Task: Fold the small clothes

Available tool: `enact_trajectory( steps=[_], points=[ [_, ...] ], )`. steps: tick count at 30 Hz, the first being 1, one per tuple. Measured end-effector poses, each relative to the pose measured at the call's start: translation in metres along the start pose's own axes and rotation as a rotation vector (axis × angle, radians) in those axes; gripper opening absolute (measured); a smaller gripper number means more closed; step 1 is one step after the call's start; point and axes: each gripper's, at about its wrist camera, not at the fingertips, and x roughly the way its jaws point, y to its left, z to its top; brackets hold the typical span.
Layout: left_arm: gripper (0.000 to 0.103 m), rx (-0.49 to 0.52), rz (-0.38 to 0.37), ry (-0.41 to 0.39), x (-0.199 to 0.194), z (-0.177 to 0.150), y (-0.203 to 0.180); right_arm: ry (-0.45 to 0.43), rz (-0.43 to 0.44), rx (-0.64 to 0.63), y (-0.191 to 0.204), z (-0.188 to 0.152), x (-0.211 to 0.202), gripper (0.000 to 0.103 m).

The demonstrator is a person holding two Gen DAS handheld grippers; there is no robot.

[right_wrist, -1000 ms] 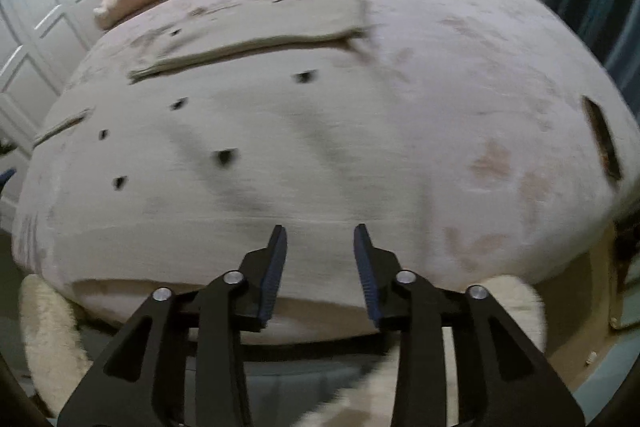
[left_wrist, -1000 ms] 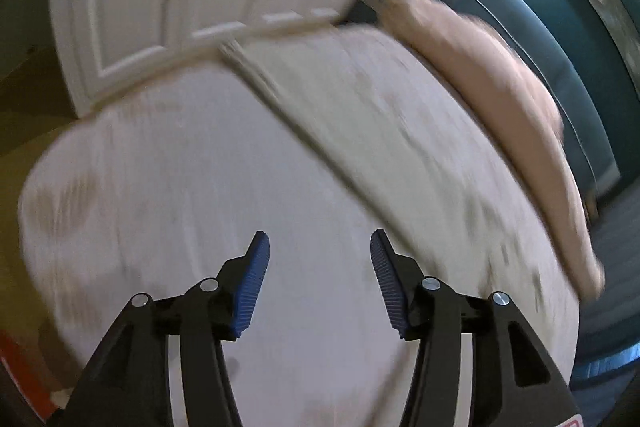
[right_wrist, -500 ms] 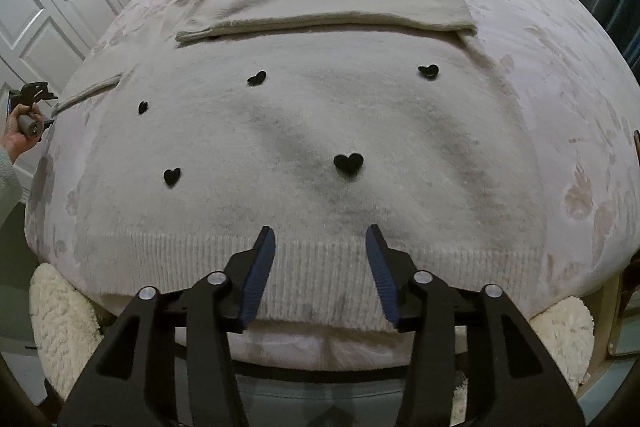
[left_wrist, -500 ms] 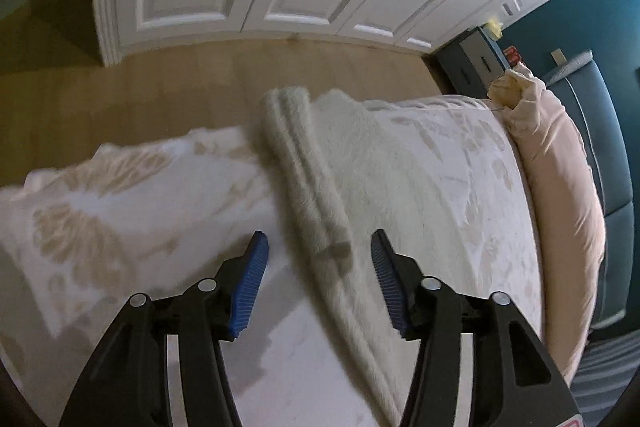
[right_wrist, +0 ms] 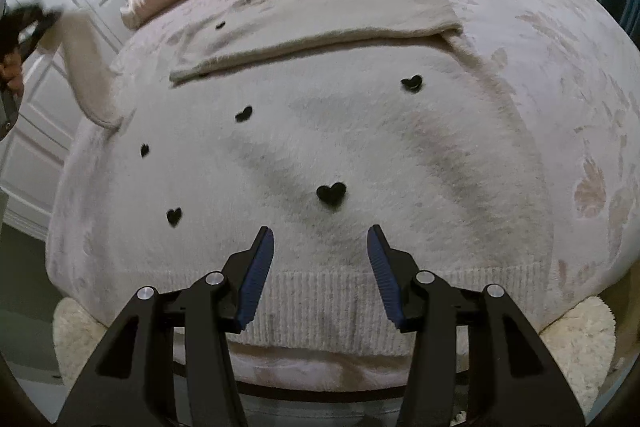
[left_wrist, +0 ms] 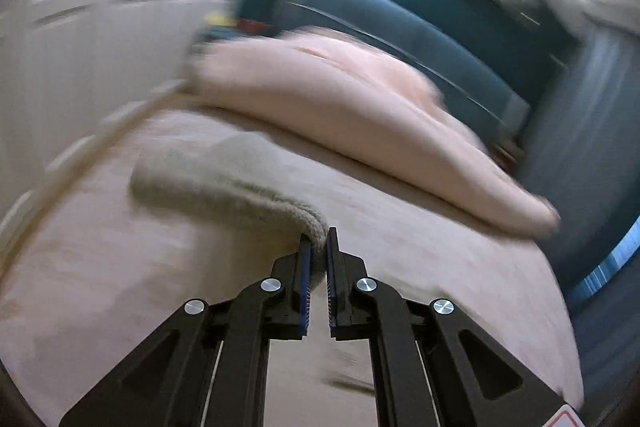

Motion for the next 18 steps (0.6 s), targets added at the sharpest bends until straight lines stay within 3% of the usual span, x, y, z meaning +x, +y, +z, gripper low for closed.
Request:
enact_trajectory(
  steps=[3, 6, 7, 9, 11, 15, 18],
  points=[
    [0.006, 0.063, -0.111, 0.127, 0.022, -0.063, -0.087, -0.021, 0.004, 0.032, -0.015, 0.001, -0.006, 0.047],
    [0.016, 0.096, -0.088, 0.277, 0.047, -0.154, -0.135, -0.009, -0.028, 0.062, -0.034, 0.005, -0.009, 0.049],
    [0.016, 0.1, -0.071, 0.307, 0.051, -0.174, -0.138, -0.005, -0.033, 0.066, -0.038, 0.007, -0.011, 0.049],
    [0.016, 0.16, 0.037, 0.36, 0.051, -0.227, -0.142, -0.011, -0.071, 0.061, -0.048, 0.013, -0.017, 0.049],
    [0.018, 0.195, 0.105, 0.39, 0.043, -0.257, -0.134, -0.021, -0.097, 0.044, -0.053, 0.017, -0.023, 0.052],
    [0.028, 0.174, 0.188, 0.409, 0.022, -0.278, -0.099, -0.043, -0.11, 0.003, -0.056, 0.024, -0.028, 0.054],
    [0.028, 0.13, 0.251, 0.43, 0.007, -0.281, -0.07, -0.053, -0.118, -0.018, -0.054, 0.025, -0.028, 0.054]
  ],
)
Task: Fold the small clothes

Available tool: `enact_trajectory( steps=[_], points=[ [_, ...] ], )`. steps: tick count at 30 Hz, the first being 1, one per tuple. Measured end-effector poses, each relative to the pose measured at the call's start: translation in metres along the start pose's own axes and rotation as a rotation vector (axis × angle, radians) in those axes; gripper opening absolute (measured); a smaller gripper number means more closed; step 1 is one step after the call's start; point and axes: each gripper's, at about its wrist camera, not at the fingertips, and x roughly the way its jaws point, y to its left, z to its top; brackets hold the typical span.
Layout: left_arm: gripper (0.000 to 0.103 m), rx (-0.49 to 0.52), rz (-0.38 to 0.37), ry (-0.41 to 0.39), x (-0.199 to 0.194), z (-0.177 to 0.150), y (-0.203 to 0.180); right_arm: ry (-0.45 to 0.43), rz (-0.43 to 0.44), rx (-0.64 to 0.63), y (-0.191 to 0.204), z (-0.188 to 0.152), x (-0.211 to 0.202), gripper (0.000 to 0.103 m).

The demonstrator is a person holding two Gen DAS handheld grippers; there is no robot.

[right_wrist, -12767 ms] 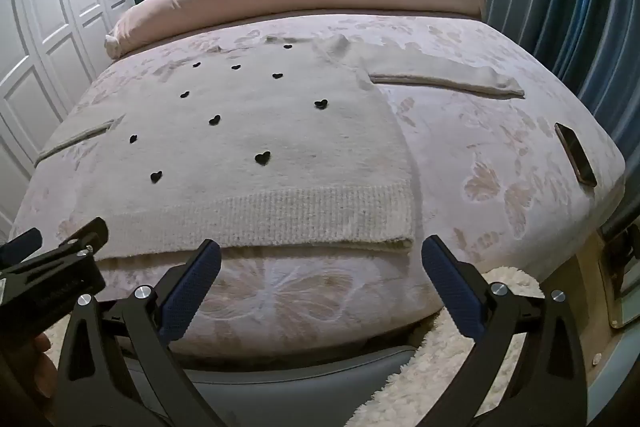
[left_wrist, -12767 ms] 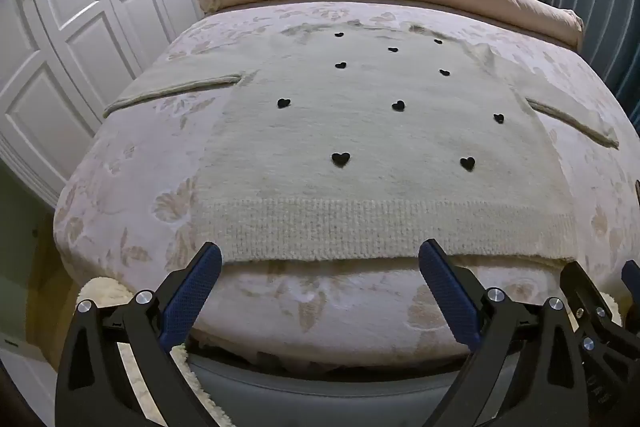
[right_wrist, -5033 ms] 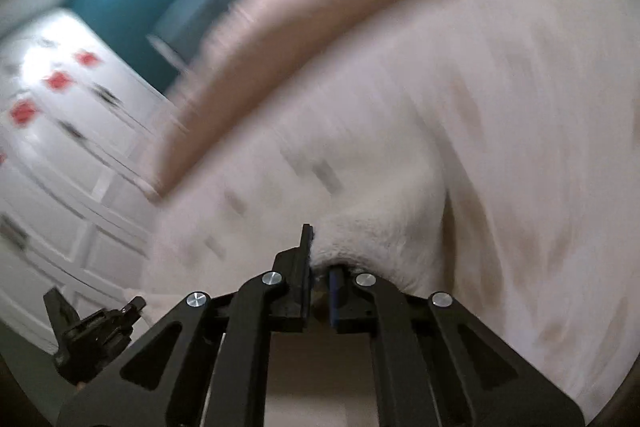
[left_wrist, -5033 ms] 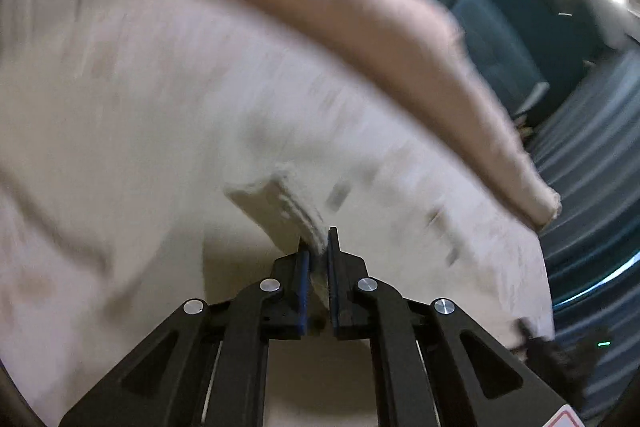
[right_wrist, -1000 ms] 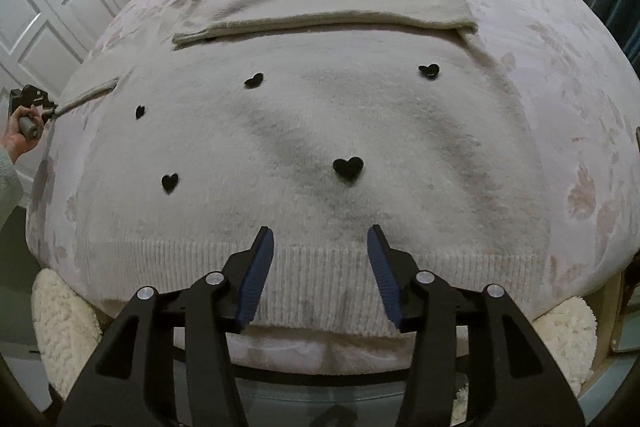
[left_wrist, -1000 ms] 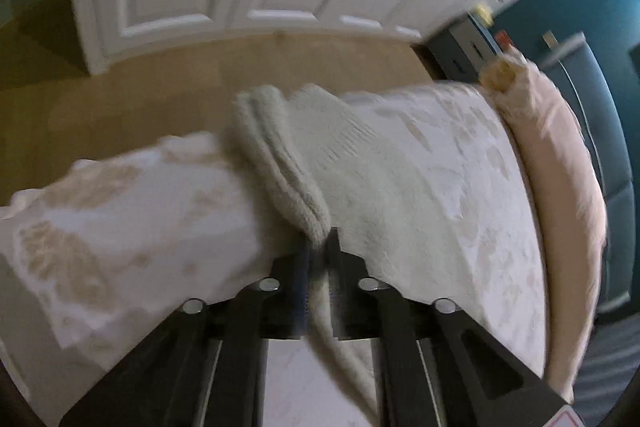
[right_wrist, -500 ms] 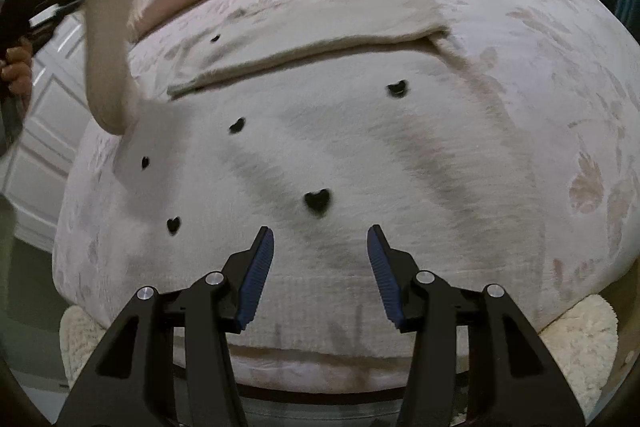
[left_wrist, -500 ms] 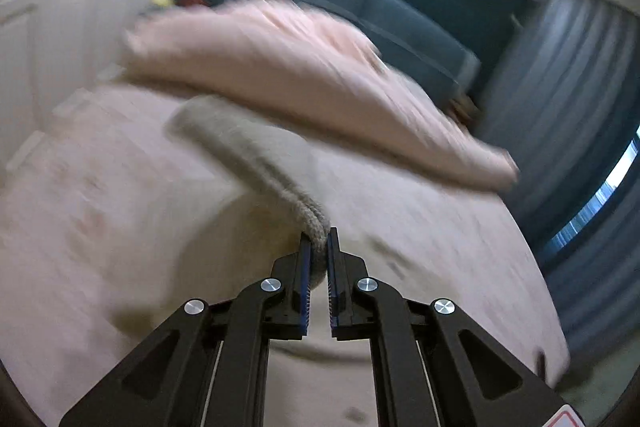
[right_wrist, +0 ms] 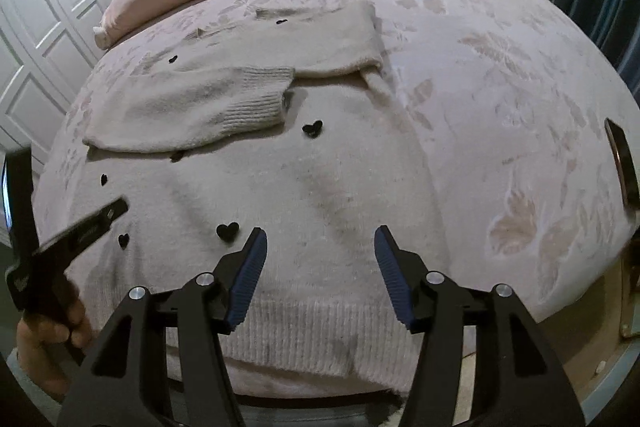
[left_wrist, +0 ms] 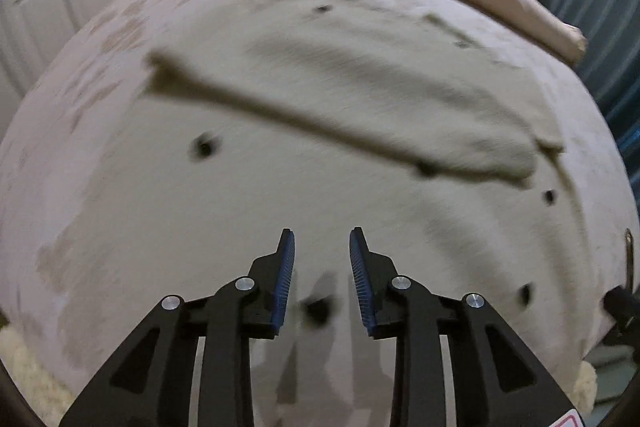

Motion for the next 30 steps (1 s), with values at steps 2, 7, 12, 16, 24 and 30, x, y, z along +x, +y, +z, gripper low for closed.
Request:
enact_trajectory(
  steps=[2, 7, 12, 16, 24, 30],
  points=[
    [0.028, -0.053, 0.006, 0.033, 0.003, -0.004, 0.023, -0.001, -0.002, -0.006, 0.003, 0.001, -0.001, 0.054],
    [0.028, -0.057, 0.03, 0.04, -0.004, -0.024, 0.05, -0.001, 0.001, -0.019, 0.01, 0.0, -0.002, 0.056],
    [0.029, 0.011, 0.042, 0.03, -0.008, -0.041, 0.056, 0.013, 0.005, -0.026, 0.017, -0.002, 0.003, 0.057],
    [0.029, 0.042, 0.058, 0.03, -0.007, -0.039, 0.052, 0.032, 0.014, -0.032, 0.022, -0.002, 0.012, 0.057],
    [0.057, -0.153, -0.084, -0.106, -0.028, 0.053, 0.078, 0.0, 0.134, 0.026, 0.022, 0.067, 0.039, 0.06],
    [0.058, -0.435, -0.144, -0.081, 0.021, 0.12, 0.131, 0.034, 0.147, 0.065, 0.032, 0.118, 0.098, 0.061]
  ],
)
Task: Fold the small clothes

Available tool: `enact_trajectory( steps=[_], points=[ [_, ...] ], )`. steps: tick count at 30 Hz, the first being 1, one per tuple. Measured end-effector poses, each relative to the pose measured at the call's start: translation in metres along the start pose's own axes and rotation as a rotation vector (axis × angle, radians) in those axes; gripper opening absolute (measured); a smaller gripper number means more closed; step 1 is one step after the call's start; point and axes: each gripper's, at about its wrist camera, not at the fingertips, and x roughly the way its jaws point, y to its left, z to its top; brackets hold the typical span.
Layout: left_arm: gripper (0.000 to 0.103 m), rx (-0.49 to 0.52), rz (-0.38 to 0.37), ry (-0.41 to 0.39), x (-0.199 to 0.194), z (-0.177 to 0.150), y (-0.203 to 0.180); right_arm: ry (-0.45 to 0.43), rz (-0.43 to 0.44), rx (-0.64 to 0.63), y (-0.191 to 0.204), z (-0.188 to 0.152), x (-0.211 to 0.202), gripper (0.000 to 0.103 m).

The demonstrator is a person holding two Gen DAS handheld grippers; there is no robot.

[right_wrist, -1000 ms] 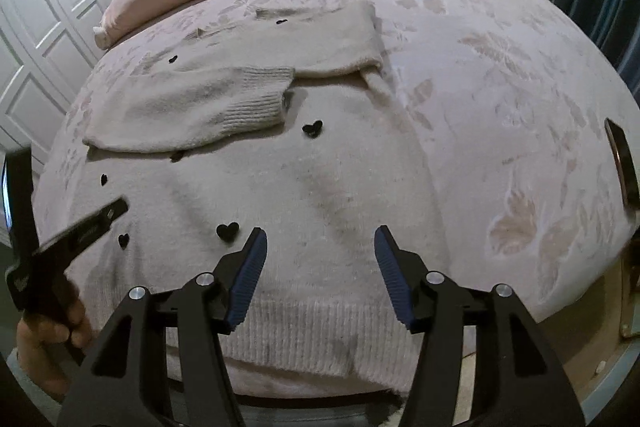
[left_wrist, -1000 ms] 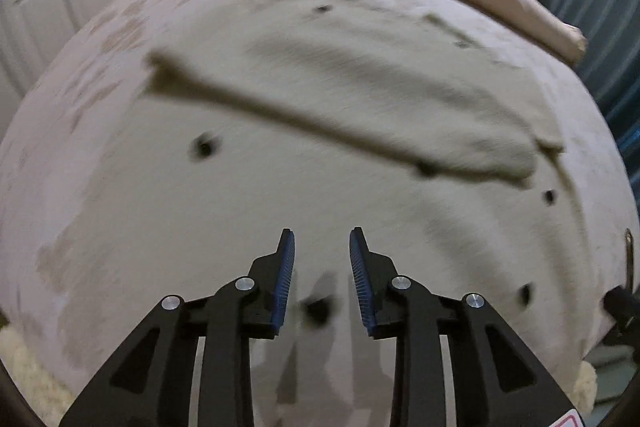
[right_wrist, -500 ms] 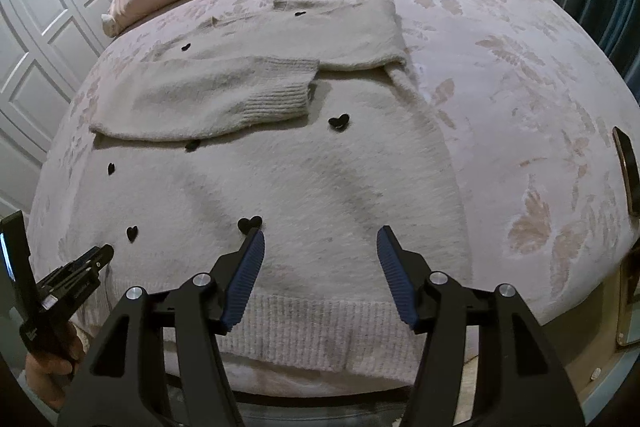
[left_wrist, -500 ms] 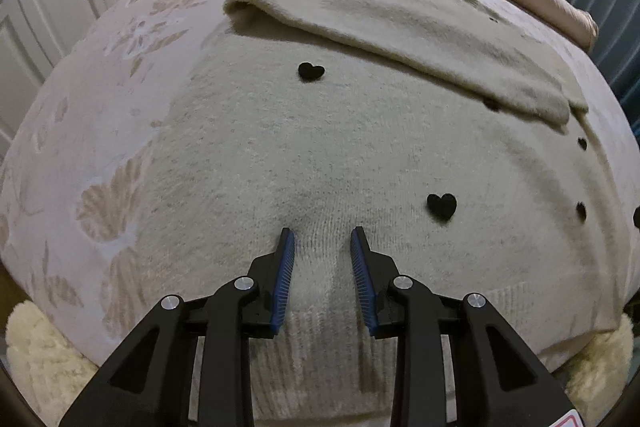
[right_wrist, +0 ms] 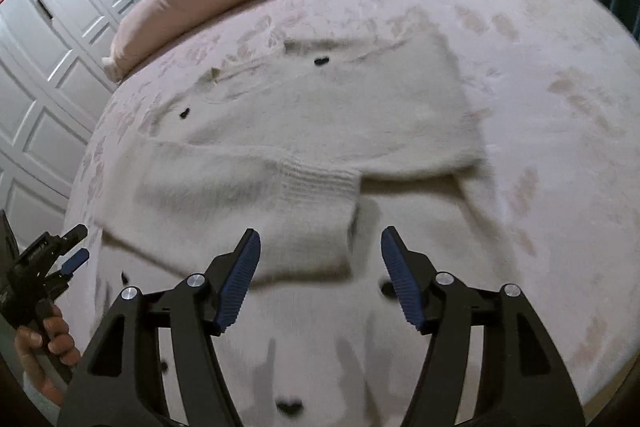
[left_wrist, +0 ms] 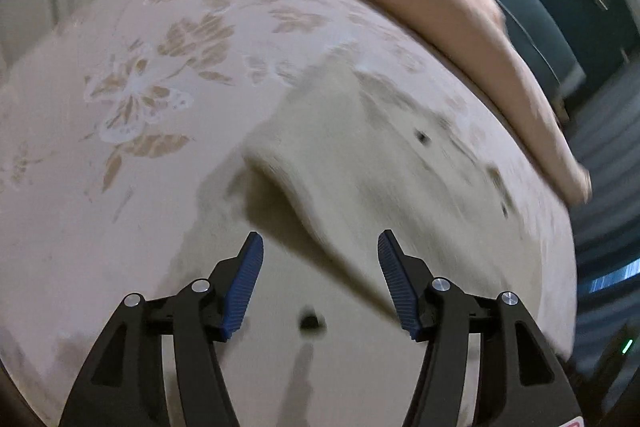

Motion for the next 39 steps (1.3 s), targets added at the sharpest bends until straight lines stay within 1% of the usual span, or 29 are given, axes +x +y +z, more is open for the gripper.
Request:
enact_trajectory(
  steps=[3, 4, 5, 6, 7, 8, 9, 10, 12, 13, 15, 16, 17, 18, 20, 21, 22, 23, 26, 28, 29, 31, 32, 33, 34, 35, 37, 38, 39],
  points=[
    [0.057, -0.119, -0.026, 0.059, 0.03, 0.019, 0.018, 0.069, 0.012, 0.025, 0.004, 0.006, 0.034, 0.058],
    [0.055, -0.133, -0.046, 0.065, 0.034, 0.02, 0.02, 0.094, 0.014, 0.009, 0.01, 0.007, 0.045, 0.043],
    [0.05, -0.143, -0.056, 0.074, 0.04, 0.023, 0.022, 0.108, -0.017, -0.022, 0.016, 0.006, 0.052, 0.032],
    [0.025, -0.152, -0.057, 0.083, 0.045, 0.024, 0.023, 0.099, -0.052, -0.068, 0.024, 0.009, 0.053, 0.008],
    [0.009, -0.166, -0.075, 0.093, 0.049, 0.026, 0.023, 0.09, -0.059, -0.098, 0.03, 0.013, 0.05, 0.008],
    [0.005, -0.185, -0.091, 0.097, 0.05, 0.028, 0.023, 0.03, -0.049, -0.147, 0.043, 0.025, 0.035, 0.007],
    [0.004, -0.2, -0.111, 0.067, 0.044, 0.032, 0.022, -0.06, -0.02, -0.194, 0.058, 0.038, 0.01, 0.007],
    [0.004, -0.189, -0.134, 0.015, 0.033, 0.038, 0.015, -0.147, 0.006, -0.228, 0.07, 0.052, -0.017, 0.007],
    [0.004, -0.142, -0.137, -0.066, 0.014, 0.044, 0.002, -0.299, 0.051, -0.264, 0.086, 0.074, -0.065, 0.007],
    [0.004, -0.105, -0.134, -0.122, 0.002, 0.048, -0.01, -0.398, 0.086, -0.272, 0.092, 0.088, -0.094, 0.007],
    [0.005, -0.07, -0.143, -0.157, -0.004, 0.049, -0.023, -0.497, 0.125, -0.255, 0.087, 0.102, -0.118, 0.007],
    [0.005, -0.044, -0.131, -0.171, -0.002, 0.048, -0.032, -0.511, 0.113, -0.235, 0.079, 0.108, -0.113, 0.007],
    [0.005, -0.019, -0.107, -0.167, 0.004, 0.045, -0.038, -0.487, 0.085, -0.22, 0.071, 0.111, -0.1, 0.007],
    [0.005, 0.007, -0.068, -0.152, 0.016, 0.041, -0.043, -0.402, 0.019, -0.188, 0.055, 0.116, -0.062, 0.007],
    [0.005, 0.037, 0.02, -0.094, 0.043, 0.028, -0.043, -0.191, -0.058, -0.103, 0.022, 0.116, 0.014, 0.007],
    [0.005, 0.039, 0.052, -0.049, 0.06, 0.021, -0.042, -0.057, -0.106, -0.054, 0.002, 0.11, 0.059, 0.007],
    [0.005, 0.037, 0.068, -0.021, 0.069, 0.016, -0.039, 0.003, -0.136, -0.042, -0.006, 0.104, 0.08, 0.007],
    [0.005, 0.032, 0.094, 0.001, 0.077, 0.011, -0.036, 0.01, -0.143, -0.043, -0.01, 0.098, 0.09, 0.007],
    [0.006, 0.044, 0.095, -0.02, 0.073, 0.006, -0.035, -0.107, -0.031, -0.032, 0.001, 0.103, 0.056, 0.007],
    [0.007, 0.065, 0.106, -0.025, 0.074, 0.006, -0.034, -0.197, 0.017, -0.055, 0.008, 0.106, 0.031, 0.007],
    [0.007, 0.08, 0.115, -0.027, 0.076, 0.005, -0.034, -0.227, 0.025, -0.062, 0.007, 0.105, 0.028, 0.008],
    [0.008, 0.1, 0.132, -0.028, 0.08, 0.001, -0.034, -0.13, -0.033, -0.043, -0.01, 0.101, 0.059, 0.008],
    [0.009, 0.114, 0.141, -0.034, 0.079, 0.0, -0.036, 0.005, -0.07, -0.005, -0.025, 0.095, 0.093, 0.008],
    [0.01, 0.132, 0.148, -0.037, 0.077, -0.002, -0.038, 0.028, -0.065, 0.01, -0.03, 0.092, 0.101, 0.009],
    [0.011, 0.148, 0.149, -0.033, 0.074, -0.003, -0.04, -0.016, -0.039, 0.03, -0.033, 0.087, 0.092, 0.013],
    [0.015, 0.168, 0.138, -0.027, 0.067, -0.003, -0.04, -0.034, -0.028, 0.052, -0.033, 0.086, 0.08, 0.014],
    [0.018, 0.199, 0.108, -0.037, 0.045, -0.009, -0.036, -0.081, 0.005, 0.095, -0.037, 0.081, 0.05, 0.015],
    [0.03, 0.213, 0.108, -0.045, 0.036, -0.012, -0.033, -0.11, 0.023, 0.095, -0.04, 0.072, 0.028, 0.017],
    [0.044, 0.234, 0.113, -0.06, 0.019, -0.018, -0.026, -0.128, 0.021, 0.088, -0.042, 0.064, 0.01, 0.028]
  ],
)
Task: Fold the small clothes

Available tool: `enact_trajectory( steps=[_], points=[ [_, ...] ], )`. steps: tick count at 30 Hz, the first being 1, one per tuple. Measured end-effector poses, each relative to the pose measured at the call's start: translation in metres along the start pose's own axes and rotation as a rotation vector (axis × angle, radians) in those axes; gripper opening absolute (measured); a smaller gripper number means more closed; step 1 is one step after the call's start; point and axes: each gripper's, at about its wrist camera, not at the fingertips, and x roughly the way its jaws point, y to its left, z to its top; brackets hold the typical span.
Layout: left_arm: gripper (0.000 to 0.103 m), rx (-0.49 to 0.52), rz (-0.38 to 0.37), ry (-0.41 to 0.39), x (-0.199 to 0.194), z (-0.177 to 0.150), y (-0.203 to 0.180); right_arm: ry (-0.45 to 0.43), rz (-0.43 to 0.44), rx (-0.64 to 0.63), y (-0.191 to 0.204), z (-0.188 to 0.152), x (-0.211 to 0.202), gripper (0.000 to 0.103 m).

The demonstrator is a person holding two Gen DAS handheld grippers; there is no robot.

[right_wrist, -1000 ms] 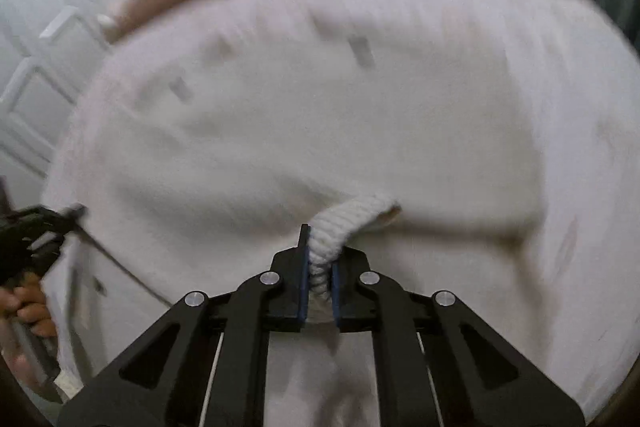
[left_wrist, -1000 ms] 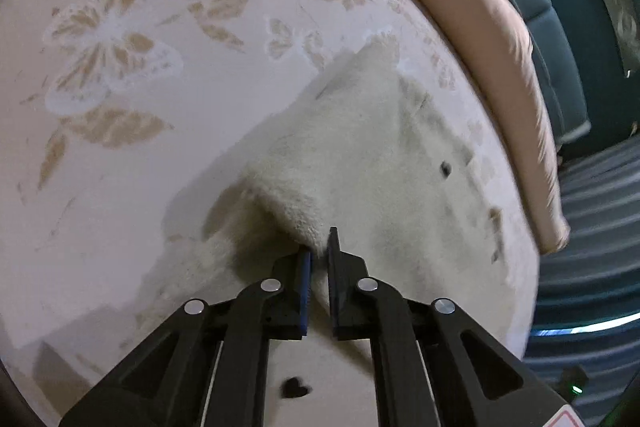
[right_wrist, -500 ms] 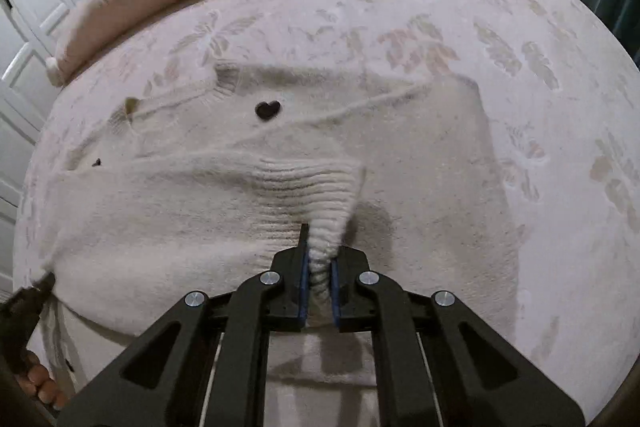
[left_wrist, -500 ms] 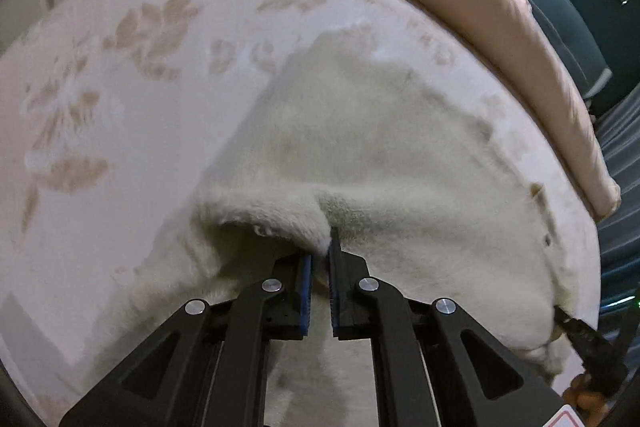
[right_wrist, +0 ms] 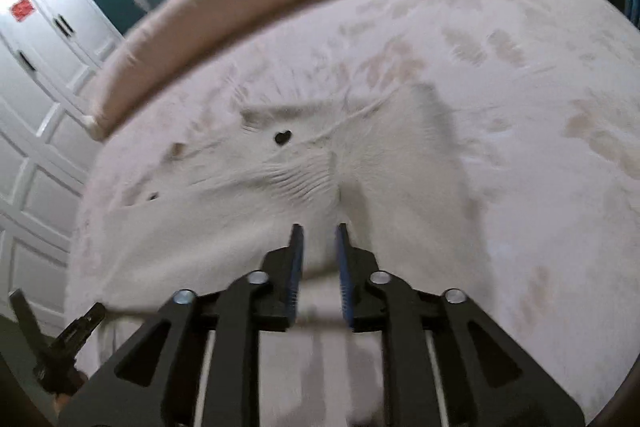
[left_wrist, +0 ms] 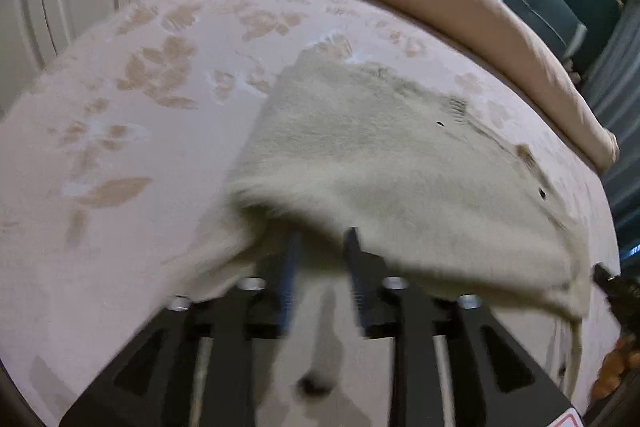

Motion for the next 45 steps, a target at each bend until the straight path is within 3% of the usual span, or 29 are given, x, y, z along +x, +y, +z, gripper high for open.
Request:
enact_trajectory(
  steps=[1, 3, 10, 14, 18, 22, 27, 28, 32, 36, 38, 39, 40, 41, 42, 43, 45],
  points=[
    [0.052, 0.008, 0.007, -0.014, -0.017, -0.009, 0.01, -0.023, -0.017, -0.012, -0.007, -0.012, -0.023, 0.044],
    [0.06, 0.001, -0.002, -0.025, -0.042, -0.026, 0.027, -0.041, -0.045, -0.022, -0.021, -0.037, -0.054, 0.057],
    [0.062, -0.044, 0.057, 0.097, -0.109, -0.122, 0.095, 0.052, -0.161, 0.058, -0.099, -0.178, -0.141, 0.057],
    [0.062, -0.109, 0.028, 0.176, -0.118, -0.162, 0.106, 0.103, -0.128, 0.132, -0.115, -0.223, -0.157, 0.057],
    [0.062, -0.171, -0.016, 0.221, -0.119, -0.182, 0.103, 0.117, -0.107, 0.15, -0.11, -0.237, -0.16, 0.057],
    [0.062, -0.121, -0.049, 0.108, -0.138, -0.157, 0.083, 0.046, -0.057, 0.081, -0.082, -0.214, -0.164, 0.057],
    [0.064, -0.086, -0.107, -0.005, -0.127, -0.077, 0.039, -0.024, 0.003, 0.003, -0.034, -0.135, -0.133, 0.058],
    [0.066, -0.094, -0.122, -0.017, -0.116, -0.058, 0.028, -0.033, 0.005, -0.009, -0.026, -0.124, -0.126, 0.064],
    [0.068, -0.152, -0.153, 0.025, -0.059, -0.01, 0.011, -0.039, 0.007, -0.029, 0.005, -0.055, -0.067, 0.071],
    [0.068, -0.333, -0.134, 0.145, 0.016, 0.016, 0.027, 0.036, -0.074, 0.011, 0.004, -0.011, 0.004, 0.072],
    [0.066, -0.423, -0.133, 0.142, 0.038, 0.022, 0.04, 0.054, -0.118, 0.033, -0.001, 0.0, 0.031, 0.072],
    [0.059, -0.446, -0.132, 0.14, 0.045, 0.026, 0.043, 0.068, -0.122, 0.047, -0.002, 0.005, 0.043, 0.068],
    [0.052, -0.457, -0.133, 0.135, 0.049, 0.03, 0.045, 0.1, -0.101, 0.055, 0.0, 0.012, 0.058, 0.037],
    [0.038, -0.453, -0.118, 0.127, 0.053, 0.036, 0.046, 0.15, -0.071, 0.038, 0.005, 0.019, 0.07, 0.015],
    [0.017, -0.449, -0.123, 0.119, 0.053, 0.038, 0.046, 0.171, -0.051, 0.01, 0.014, 0.026, 0.073, 0.006],
    [0.009, -0.435, -0.13, 0.096, 0.05, 0.042, 0.046, 0.081, 0.03, -0.047, 0.033, 0.037, 0.054, 0.006],
    [0.006, -0.425, -0.155, 0.032, 0.038, 0.044, 0.049, -0.099, 0.196, -0.107, 0.059, 0.051, -0.001, 0.006]
  ],
)
